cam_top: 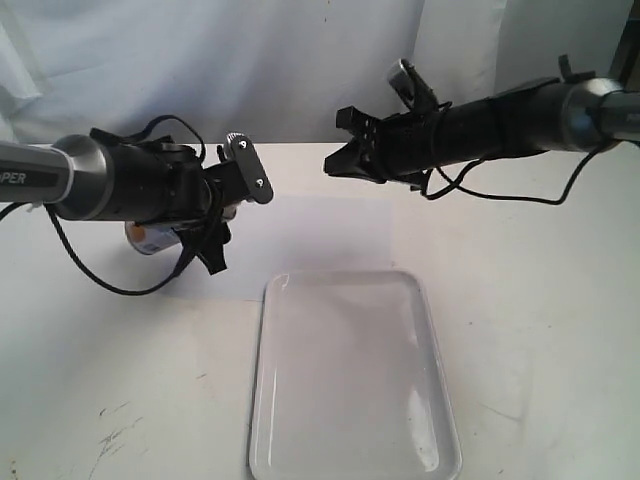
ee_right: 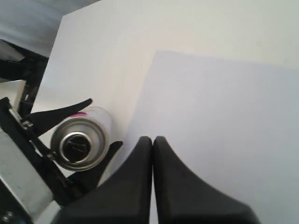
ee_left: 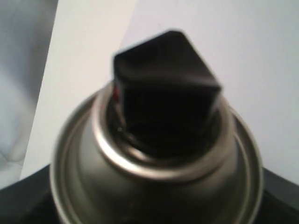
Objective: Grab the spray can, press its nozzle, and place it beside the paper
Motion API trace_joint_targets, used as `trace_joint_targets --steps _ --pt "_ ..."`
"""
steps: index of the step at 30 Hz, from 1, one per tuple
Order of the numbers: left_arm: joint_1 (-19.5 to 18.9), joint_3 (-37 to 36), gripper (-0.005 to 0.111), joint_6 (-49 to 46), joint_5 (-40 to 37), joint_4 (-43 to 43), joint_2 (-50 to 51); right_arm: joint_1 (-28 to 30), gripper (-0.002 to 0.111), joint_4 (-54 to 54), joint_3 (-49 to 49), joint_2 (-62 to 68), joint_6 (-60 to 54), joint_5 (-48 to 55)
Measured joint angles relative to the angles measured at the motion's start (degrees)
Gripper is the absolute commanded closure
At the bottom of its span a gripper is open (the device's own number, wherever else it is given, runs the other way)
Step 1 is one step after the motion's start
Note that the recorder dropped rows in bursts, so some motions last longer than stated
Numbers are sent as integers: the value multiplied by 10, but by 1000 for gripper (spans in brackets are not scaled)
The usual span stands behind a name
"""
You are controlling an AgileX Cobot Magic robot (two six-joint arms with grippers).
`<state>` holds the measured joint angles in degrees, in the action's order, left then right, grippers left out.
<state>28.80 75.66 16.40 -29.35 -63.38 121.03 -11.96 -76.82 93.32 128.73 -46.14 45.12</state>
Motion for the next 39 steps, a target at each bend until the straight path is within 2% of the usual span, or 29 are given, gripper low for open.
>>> trace_joint_targets --steps 9,20,27,31,39 --pt "-31 0 107 0 61 117 -76 0 108 34 -135 -130 -52 -148" --pt "-35 1 107 0 93 222 -111 0 108 123 -306 -330 -57 -359" --pt "-35 -2 107 -3 109 277 -126 0 108 129 -396 -423 -57 -406" --pt "-35 -18 107 -6 124 288 -140 0 108 130 -443 -486 -83 -474" --pt "-35 -70 107 -6 202 334 -175 0 108 130 -519 -609 -121 -506"
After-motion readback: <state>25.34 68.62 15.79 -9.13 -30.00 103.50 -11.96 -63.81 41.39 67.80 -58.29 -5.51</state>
